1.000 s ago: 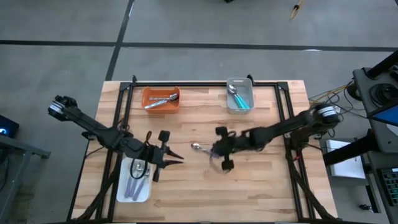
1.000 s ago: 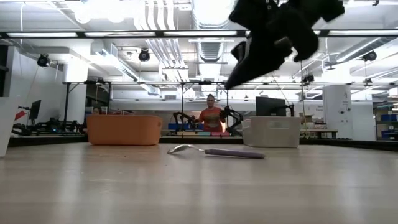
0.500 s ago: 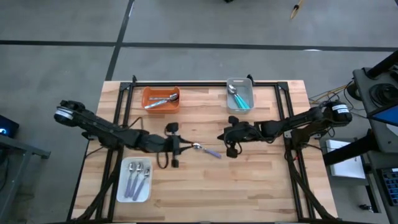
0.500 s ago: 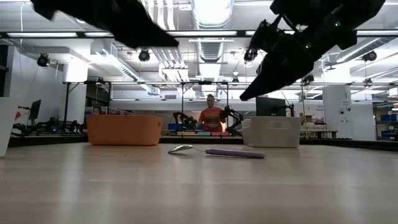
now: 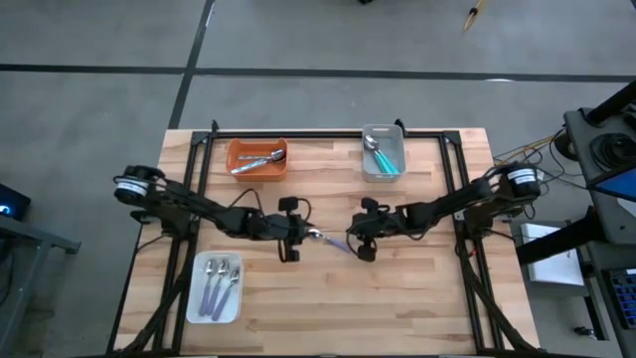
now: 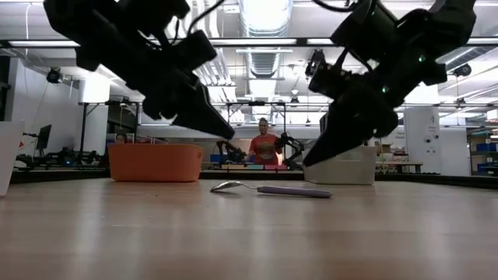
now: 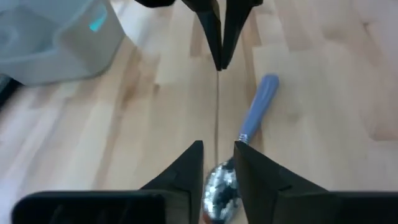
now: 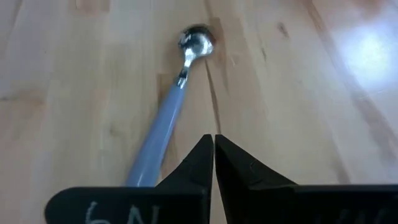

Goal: Sort silverware by color (type)
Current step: Put the purple spoon into the white bin

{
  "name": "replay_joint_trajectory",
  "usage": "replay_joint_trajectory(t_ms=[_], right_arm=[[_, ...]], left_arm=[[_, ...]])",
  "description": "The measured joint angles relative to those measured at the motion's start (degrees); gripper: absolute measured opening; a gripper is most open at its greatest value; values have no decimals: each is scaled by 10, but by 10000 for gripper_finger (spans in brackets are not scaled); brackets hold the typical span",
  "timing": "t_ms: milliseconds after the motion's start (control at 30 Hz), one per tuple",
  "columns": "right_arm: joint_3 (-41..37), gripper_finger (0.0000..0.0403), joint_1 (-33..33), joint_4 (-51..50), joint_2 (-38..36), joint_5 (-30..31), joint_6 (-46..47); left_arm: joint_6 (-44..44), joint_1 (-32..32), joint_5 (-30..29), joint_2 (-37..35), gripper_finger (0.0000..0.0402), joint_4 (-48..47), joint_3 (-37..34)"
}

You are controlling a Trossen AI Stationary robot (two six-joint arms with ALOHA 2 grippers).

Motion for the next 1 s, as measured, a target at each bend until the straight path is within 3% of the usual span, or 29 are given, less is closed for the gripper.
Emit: replay_joint_trajectory(t_ms=[200,533,1000], right_arm=[[0,20,0,50,48,0,-1],[11,57,0,140,114,0,-8],[17,93,0,160,137,0,-5]], left_arm=[[-32,0,47,48,123,1,19],[-32,0,47,122,195,-3,40],[-80,6,-12,150,184,-9,46]])
